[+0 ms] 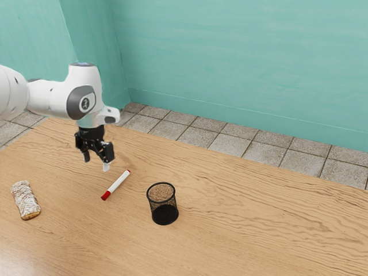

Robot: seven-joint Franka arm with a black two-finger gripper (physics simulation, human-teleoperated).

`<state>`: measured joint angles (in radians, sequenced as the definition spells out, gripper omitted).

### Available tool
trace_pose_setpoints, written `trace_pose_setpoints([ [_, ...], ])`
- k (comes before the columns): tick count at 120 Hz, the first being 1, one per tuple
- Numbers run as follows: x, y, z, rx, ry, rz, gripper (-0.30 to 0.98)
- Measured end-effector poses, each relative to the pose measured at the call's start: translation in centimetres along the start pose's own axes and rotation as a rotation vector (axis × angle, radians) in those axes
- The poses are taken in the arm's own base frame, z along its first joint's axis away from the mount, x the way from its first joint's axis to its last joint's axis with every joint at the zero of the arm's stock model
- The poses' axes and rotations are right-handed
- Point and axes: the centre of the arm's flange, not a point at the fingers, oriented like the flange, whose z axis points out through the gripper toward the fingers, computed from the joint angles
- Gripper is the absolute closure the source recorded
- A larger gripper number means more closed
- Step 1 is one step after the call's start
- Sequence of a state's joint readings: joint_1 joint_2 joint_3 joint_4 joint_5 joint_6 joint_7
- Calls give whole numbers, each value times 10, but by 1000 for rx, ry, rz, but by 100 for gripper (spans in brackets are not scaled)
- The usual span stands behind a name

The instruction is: Put the marker into the pen holder.

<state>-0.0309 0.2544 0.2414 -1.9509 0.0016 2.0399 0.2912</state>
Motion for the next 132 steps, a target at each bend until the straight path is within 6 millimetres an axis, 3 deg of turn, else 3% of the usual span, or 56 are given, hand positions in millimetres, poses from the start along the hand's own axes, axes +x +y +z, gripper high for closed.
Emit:
trace_pose_setpoints([
  [17, -16, -3, 31, 34, 33, 24, 2],
  [55, 6, 30, 59, 89, 89, 128, 2],
  [90, 4, 30, 90, 53, 27, 118, 2],
  [111, 4, 27, 100, 39, 26, 103, 4],
  [132, 8, 26, 98, 30, 54, 93, 20],
])
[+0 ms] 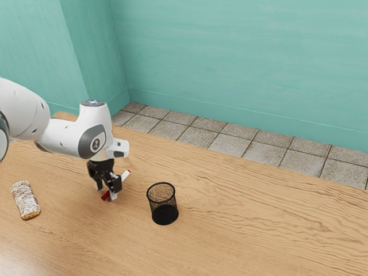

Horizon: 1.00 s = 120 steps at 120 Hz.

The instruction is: Put the marker into the pen holder.

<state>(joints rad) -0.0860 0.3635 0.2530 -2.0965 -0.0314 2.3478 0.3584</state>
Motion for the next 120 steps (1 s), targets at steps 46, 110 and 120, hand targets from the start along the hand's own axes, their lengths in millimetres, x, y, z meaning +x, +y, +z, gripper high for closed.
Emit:
trace_pose_setpoints([
  [46, 6, -3, 1, 9, 44, -24, 52],
  [110, 14, 0, -32, 25, 102, -29, 78],
  [120, 24, 6, -57, 40, 131, -10, 79],
])
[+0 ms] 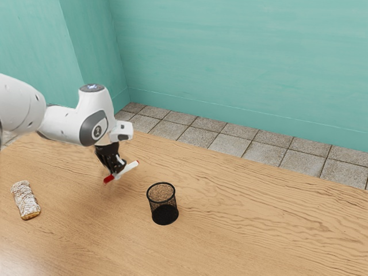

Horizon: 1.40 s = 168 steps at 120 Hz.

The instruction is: Put the marker into the pen holder.

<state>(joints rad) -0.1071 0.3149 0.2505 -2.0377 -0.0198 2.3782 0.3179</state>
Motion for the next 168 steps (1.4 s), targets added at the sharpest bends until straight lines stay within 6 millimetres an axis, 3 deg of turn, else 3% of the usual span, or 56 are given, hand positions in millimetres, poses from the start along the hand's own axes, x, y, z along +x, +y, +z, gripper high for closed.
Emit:
trace_pose_setpoints([
  [21, 40, 33, -61, 25, 29, 83, 79],
  [42, 77, 99, -116, 31, -45, 210, 79],
  [56, 72, 133, -128, 23, -179, 257, 79],
  [81, 45, 161, -154, 1, -419, 275, 79],
  [97, 26, 182, -157, -8, -553, 295, 79],
  [121, 15, 203, -135, -10, -689, 318, 78],
  [155, 38, 224, -125, -2, -690, 345, 78],
  [168, 44, 227, -112, -1, -695, 349, 77],
])
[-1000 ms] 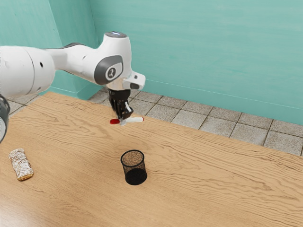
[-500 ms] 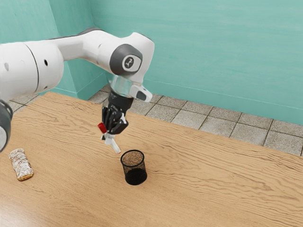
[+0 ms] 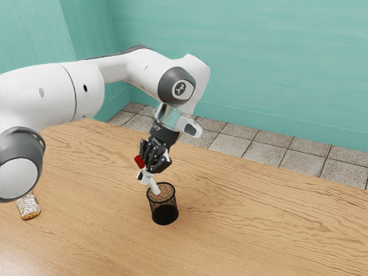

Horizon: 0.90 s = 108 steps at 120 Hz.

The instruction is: Put the marker into the pen holder.

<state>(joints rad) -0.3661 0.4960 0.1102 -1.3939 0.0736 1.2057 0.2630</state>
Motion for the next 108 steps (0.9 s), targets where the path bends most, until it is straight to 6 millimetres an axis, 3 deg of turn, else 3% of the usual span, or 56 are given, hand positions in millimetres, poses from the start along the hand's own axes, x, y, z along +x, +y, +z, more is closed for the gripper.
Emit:
trace_pose_setpoints([
  [61, 51, -27, 29, 6, 45, -26, 74],
  [83, 48, -29, 25, -4, 62, -34, 36],
  [88, 39, -29, 16, -3, 82, -39, 30],
  [93, 17, -32, -2, -4, 130, -48, 25],
  [100, -33, -46, -28, -11, 232, -79, 20],
  [108, -84, -71, -44, -21, 356, -125, 15],
])
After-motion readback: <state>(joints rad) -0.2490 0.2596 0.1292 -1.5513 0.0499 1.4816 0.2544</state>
